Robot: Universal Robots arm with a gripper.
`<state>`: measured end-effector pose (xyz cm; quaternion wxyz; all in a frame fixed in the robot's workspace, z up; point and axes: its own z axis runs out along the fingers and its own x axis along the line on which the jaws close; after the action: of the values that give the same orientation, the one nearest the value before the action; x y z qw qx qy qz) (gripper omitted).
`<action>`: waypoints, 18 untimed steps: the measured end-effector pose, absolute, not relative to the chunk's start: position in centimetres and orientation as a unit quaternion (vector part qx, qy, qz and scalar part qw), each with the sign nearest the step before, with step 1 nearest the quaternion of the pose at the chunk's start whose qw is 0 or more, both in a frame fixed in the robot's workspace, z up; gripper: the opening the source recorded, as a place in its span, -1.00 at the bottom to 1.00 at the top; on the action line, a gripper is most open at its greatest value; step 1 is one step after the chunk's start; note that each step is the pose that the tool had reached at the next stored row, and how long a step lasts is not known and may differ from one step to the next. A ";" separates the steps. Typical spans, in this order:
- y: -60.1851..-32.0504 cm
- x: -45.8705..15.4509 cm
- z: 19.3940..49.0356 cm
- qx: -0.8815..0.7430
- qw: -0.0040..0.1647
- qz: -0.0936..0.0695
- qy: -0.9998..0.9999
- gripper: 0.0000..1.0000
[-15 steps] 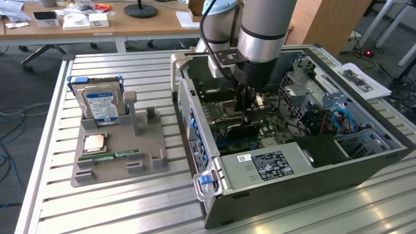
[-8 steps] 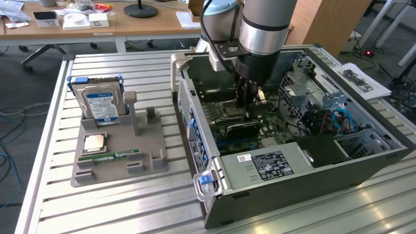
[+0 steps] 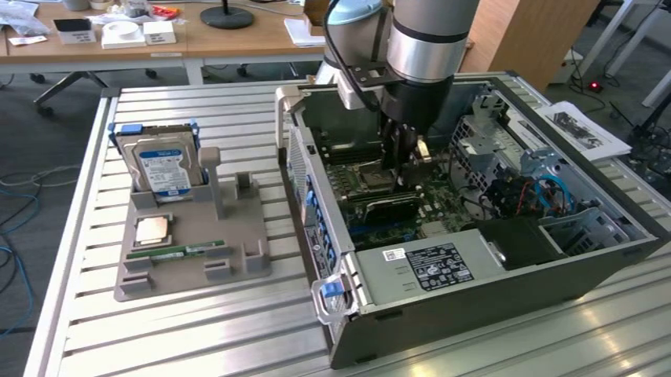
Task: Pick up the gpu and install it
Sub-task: 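Insert the gpu into the slot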
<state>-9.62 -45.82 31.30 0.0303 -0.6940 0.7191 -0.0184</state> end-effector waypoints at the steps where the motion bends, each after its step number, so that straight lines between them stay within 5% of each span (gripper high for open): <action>1: -45.8 -9.6 31.3 -0.694 0.030 -0.018 0.719 0.04; 18: -45.8 -9.2 31.5 -0.694 0.024 -0.010 0.719 0.04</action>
<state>-9.22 -45.82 31.48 0.0235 -0.6942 0.7194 -0.0098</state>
